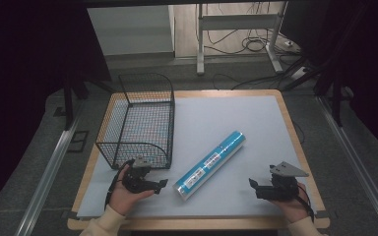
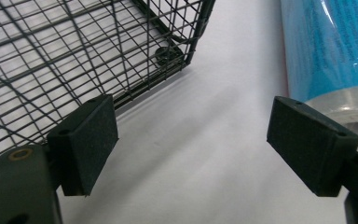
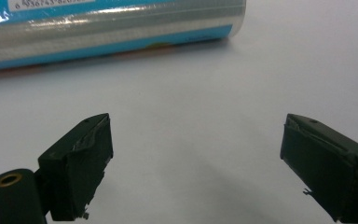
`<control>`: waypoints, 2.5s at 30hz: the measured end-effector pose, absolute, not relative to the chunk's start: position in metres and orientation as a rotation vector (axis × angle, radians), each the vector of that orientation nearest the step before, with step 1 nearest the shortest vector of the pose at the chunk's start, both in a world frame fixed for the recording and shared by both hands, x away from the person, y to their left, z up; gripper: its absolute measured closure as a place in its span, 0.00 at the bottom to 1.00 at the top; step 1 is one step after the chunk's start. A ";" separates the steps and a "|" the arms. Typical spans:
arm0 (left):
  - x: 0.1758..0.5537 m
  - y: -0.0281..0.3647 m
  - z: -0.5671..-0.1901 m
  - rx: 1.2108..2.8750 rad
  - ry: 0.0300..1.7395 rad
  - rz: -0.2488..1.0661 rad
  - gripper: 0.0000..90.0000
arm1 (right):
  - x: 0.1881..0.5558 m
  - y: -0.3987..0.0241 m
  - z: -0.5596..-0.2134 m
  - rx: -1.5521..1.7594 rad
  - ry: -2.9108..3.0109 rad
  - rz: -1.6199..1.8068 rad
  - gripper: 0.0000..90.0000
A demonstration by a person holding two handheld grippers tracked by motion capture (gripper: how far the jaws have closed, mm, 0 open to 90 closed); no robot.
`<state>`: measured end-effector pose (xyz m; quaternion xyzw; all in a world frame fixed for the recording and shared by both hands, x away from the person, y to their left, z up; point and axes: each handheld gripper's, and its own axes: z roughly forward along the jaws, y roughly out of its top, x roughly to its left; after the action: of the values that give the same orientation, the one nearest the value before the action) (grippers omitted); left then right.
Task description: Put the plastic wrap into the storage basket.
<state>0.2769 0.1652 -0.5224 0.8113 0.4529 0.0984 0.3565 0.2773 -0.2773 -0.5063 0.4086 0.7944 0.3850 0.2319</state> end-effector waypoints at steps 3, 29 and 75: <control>0.277 0.166 -0.522 2.092 1.179 0.255 0.18 | 0.277 -0.277 -0.504 1.107 2.179 1.072 0.12; 0.269 0.156 -0.501 2.111 1.123 0.284 0.19 | 0.276 -0.277 -0.503 1.089 2.211 1.073 0.15; 0.269 0.121 -0.459 2.129 1.018 0.286 0.19 | 0.273 -0.275 -0.503 1.090 2.202 1.077 0.15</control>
<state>0.2691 0.1213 -0.4593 0.8310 0.3974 0.1117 0.3728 0.2729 -0.2746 -0.5028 0.3956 0.7992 0.3911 0.2275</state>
